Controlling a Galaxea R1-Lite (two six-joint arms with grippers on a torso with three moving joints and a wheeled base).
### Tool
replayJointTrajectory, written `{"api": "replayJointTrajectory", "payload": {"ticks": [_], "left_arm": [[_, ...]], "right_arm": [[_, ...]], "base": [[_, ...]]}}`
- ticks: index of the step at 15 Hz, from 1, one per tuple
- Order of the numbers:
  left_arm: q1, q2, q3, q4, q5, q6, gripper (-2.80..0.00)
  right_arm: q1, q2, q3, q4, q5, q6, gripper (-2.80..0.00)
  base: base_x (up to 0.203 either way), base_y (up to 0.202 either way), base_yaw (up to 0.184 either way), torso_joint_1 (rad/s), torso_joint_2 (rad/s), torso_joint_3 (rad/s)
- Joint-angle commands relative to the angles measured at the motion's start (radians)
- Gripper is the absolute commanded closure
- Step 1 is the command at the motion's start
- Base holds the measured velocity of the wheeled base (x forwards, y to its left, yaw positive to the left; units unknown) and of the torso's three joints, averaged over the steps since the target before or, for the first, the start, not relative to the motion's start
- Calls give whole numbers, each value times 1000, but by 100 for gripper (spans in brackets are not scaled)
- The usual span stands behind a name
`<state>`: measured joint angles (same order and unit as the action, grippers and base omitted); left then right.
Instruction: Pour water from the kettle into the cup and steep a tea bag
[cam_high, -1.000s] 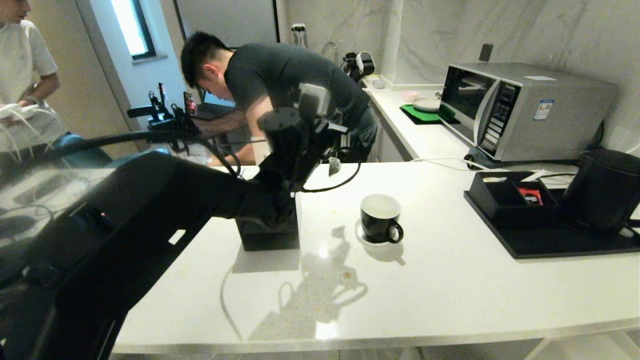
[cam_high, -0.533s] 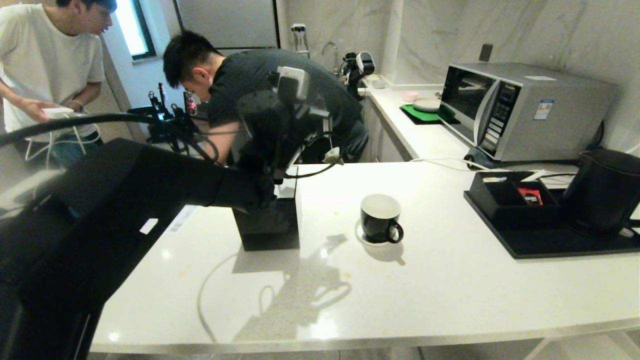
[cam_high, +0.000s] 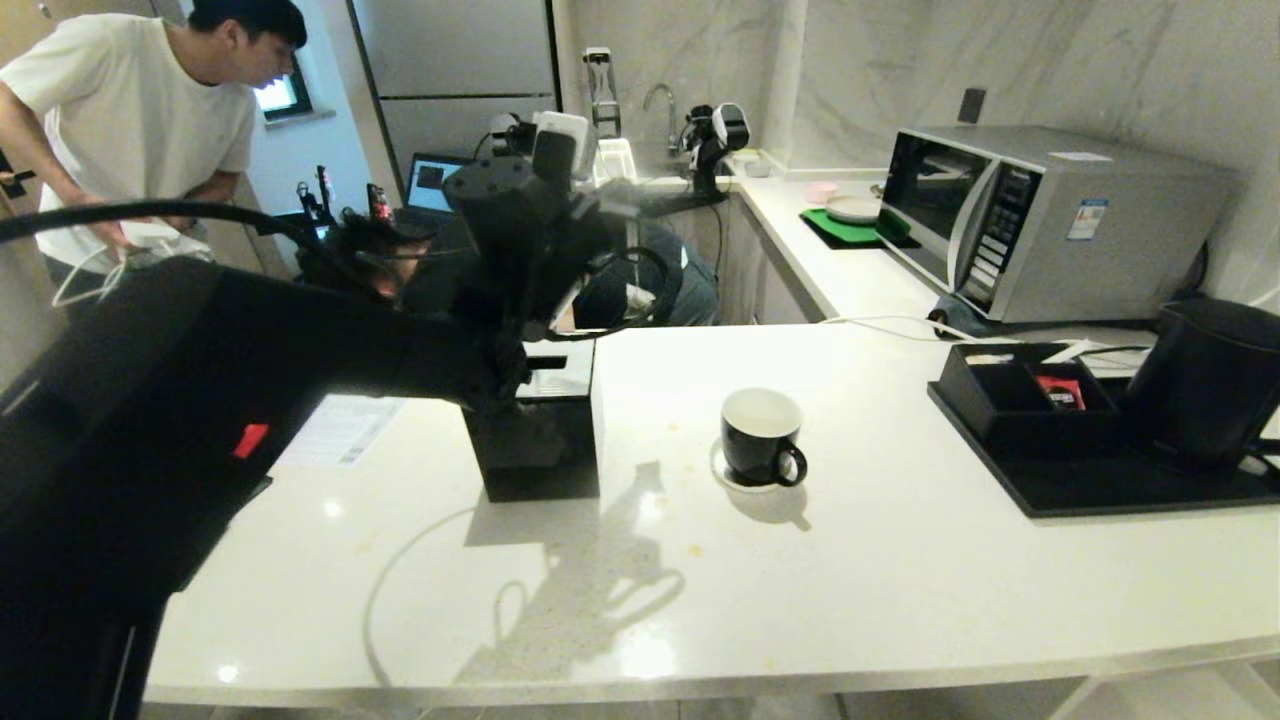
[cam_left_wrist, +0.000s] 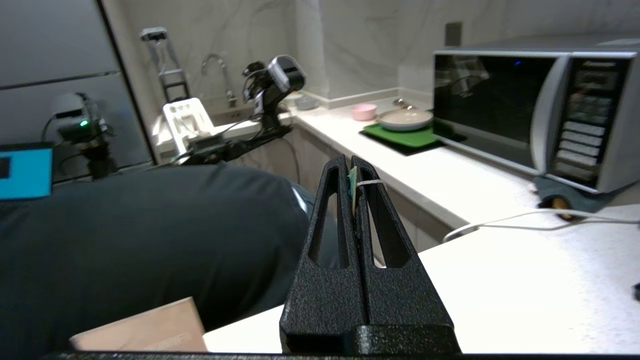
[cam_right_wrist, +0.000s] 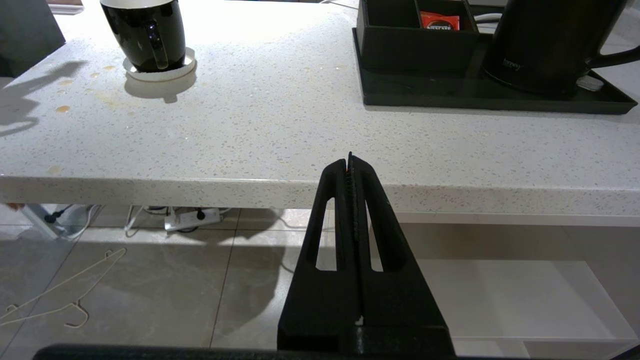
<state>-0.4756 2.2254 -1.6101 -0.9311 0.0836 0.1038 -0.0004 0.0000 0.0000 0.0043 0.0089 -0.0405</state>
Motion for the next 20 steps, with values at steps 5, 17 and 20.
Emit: {"api": "replayJointTrajectory", "payload": {"ticks": [5, 17, 20], "left_arm": [[45, -86, 148, 15, 1, 14, 0], [153, -160, 355, -12, 2, 19, 0], [152, -186, 392, -8, 2, 20, 0]], "right_arm": [[0, 2, 0, 0, 0, -1, 0], [0, 2, 0, 0, 0, -1, 0], [0, 2, 0, 0, 0, -1, 0]], "base": [[0, 0, 0, 0, 0, 0], [0, 0, 0, 0, 0, 0], [0, 0, 0, 0, 0, 0]]}}
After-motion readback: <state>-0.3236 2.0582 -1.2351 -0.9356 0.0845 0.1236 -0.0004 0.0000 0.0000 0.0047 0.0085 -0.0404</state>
